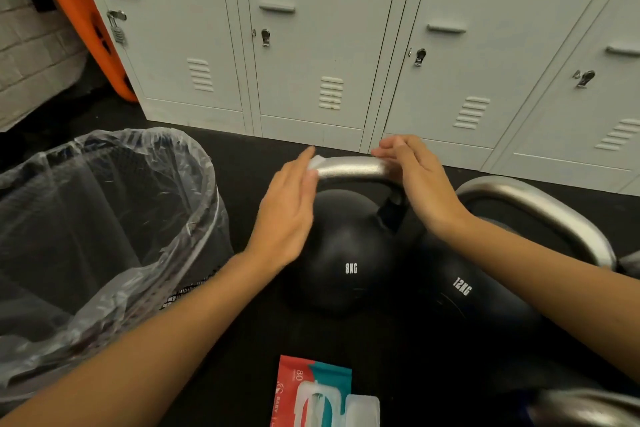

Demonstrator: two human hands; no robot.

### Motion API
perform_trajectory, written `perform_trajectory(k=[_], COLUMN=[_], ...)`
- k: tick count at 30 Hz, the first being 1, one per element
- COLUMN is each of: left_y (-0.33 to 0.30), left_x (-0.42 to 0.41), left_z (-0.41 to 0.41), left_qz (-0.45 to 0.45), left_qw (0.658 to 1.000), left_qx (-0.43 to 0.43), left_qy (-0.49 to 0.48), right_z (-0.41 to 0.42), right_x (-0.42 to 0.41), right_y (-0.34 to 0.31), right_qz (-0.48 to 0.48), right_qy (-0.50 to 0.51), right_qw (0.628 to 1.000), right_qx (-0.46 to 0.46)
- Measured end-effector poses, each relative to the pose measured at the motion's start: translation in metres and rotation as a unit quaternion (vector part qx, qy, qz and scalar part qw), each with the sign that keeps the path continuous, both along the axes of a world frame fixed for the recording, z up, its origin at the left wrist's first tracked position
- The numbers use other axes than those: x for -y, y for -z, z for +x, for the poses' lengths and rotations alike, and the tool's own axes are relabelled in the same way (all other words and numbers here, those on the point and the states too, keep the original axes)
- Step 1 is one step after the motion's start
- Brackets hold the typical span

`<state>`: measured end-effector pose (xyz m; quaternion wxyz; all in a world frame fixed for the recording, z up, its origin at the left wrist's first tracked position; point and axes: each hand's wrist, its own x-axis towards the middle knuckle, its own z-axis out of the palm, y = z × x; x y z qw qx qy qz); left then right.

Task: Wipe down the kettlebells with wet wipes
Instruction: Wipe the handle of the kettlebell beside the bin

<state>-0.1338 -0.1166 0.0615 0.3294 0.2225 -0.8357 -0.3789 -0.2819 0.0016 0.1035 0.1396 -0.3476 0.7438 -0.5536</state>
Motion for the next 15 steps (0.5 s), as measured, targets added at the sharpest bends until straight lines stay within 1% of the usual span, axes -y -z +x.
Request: perform_trajectory(k=[1,2,3,4,6,7,10,11,12,15], left_y=[0.004,0.008,0.010,0.009,-0.003,-0.011,-0.032,-0.034,-0.034,-0.026], left_x=[-0.003,-0.003,0.000,0.003,0.008,0.009,0.013,0.017,0.020,0.024], left_z=[0.005,0.008,0.009,0.009,0.001,-0.006,-0.028,-0.031,-0.029,-0.016], left_qz=[0.104,0.183,0.228,0.246,0.260,0.252,0.175,0.164,0.177,0.269], left_qw=[0.994,0.981,0.970,0.964,0.962,0.964,0.979,0.980,0.979,0.959], left_qx=[-0.022,-0.029,-0.021,-0.004,0.019,0.028,0.095,0.106,0.102,0.075], left_qy=[-0.028,-0.060,-0.087,-0.098,-0.085,-0.076,-0.049,-0.035,-0.015,0.052], right_z=[0.001,0.001,0.000,0.000,-0.001,-0.002,-0.006,-0.007,-0.008,-0.010], right_x=[0.000,0.000,0.000,0.000,0.001,0.002,0.003,0.003,0.003,0.003], right_y=[-0.001,-0.001,-0.001,0.000,0.000,0.001,0.003,0.004,0.005,0.005], right_qz=[-0.001,-0.001,-0.001,0.002,0.006,0.003,0.004,0.001,-0.001,0.000], right_qy=[0.002,0.006,0.008,0.010,0.010,0.011,0.015,0.016,0.018,0.018], right_qw=[1.000,1.000,1.000,1.000,1.000,1.000,1.000,1.000,0.999,0.999], right_qx=[0.001,0.004,0.008,0.011,0.012,0.014,0.019,0.025,0.030,0.032])
